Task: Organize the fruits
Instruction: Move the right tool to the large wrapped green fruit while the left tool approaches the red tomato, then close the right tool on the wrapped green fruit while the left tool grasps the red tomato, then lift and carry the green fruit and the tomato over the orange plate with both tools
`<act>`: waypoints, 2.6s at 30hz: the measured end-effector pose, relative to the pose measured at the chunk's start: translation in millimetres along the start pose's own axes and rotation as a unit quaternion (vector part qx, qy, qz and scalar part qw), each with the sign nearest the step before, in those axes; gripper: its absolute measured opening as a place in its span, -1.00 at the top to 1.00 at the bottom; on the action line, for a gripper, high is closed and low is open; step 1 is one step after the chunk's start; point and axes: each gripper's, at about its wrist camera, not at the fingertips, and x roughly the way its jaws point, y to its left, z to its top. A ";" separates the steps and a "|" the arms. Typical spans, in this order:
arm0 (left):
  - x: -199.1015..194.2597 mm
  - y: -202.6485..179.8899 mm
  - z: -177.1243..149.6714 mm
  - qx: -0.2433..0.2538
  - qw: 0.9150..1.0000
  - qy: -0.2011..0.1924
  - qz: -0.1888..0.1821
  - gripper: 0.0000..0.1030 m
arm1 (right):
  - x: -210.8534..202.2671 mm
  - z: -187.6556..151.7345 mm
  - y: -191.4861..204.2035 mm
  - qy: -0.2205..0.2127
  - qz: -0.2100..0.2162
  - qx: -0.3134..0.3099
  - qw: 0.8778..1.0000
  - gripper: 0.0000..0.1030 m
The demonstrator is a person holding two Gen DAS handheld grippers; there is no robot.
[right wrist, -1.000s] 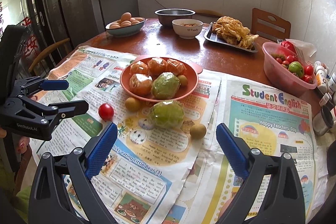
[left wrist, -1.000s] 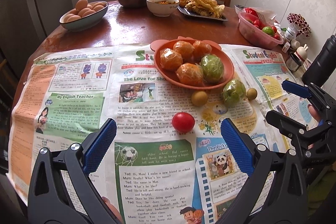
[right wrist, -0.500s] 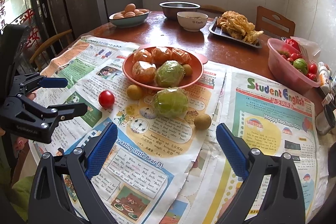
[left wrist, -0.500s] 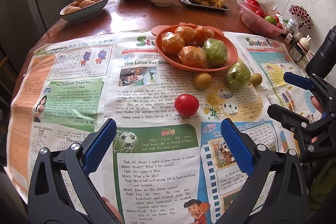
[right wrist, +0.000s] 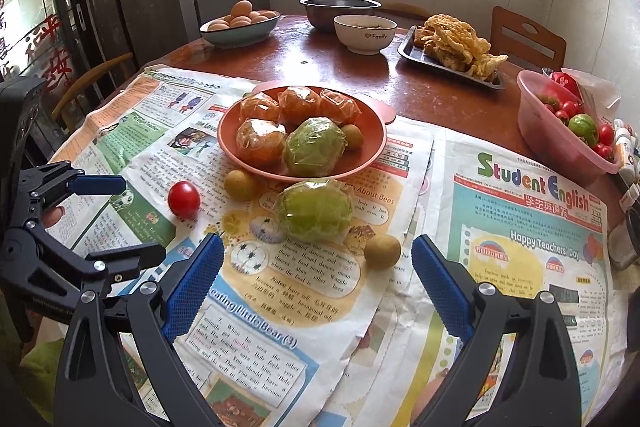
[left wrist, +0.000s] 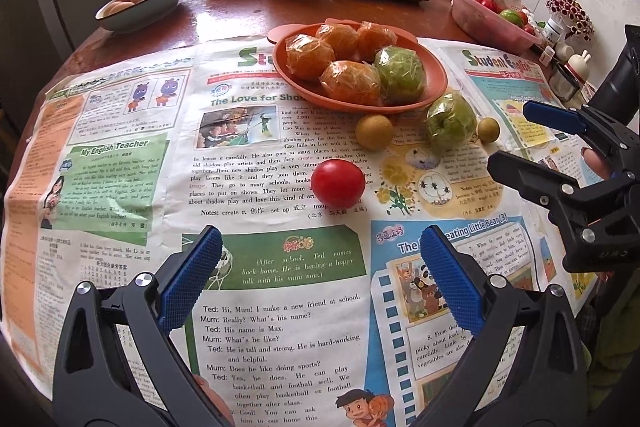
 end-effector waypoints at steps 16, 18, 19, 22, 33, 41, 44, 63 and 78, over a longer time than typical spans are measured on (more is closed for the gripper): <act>14.5 -3.7 18.1 0.002 1.000 0.001 -0.027 -0.16 | 38.8 16.3 -12.5 0.036 0.022 -0.011 0.999 -0.48; 16.0 -4.4 19.7 0.003 1.000 0.003 -0.031 -0.06 | 42.1 17.4 -13.2 0.040 0.029 -0.008 0.999 -0.42; 16.3 -4.4 20.3 0.003 1.000 0.003 -0.031 -0.06 | 43.5 17.7 -13.0 0.042 0.032 -0.008 0.999 -0.31; 17.6 -3.8 21.9 0.002 0.999 0.003 -0.033 -0.01 | 46.1 18.7 -11.5 0.044 0.050 -0.007 0.998 -0.09; 25.3 -4.2 22.0 0.005 0.999 0.012 -0.034 0.32 | 46.9 17.7 -12.7 0.039 0.063 0.003 0.997 0.01; 27.5 -4.6 24.1 0.007 0.999 0.011 -0.035 0.55 | 43.7 14.3 -12.8 0.033 0.064 0.008 0.997 0.02; 26.7 -4.6 24.6 0.007 0.999 0.011 -0.036 0.56 | 42.1 13.9 -14.3 0.030 0.061 0.012 0.998 0.02; -7.0 -3.3 51.0 0.012 0.999 -0.024 -0.028 0.56 | 12.7 24.4 -20.1 -0.006 0.060 0.013 0.998 0.02; -14.0 -4.0 96.3 0.024 0.999 -0.040 -0.025 0.56 | 5.6 64.7 -35.9 -0.028 0.051 0.015 0.998 0.03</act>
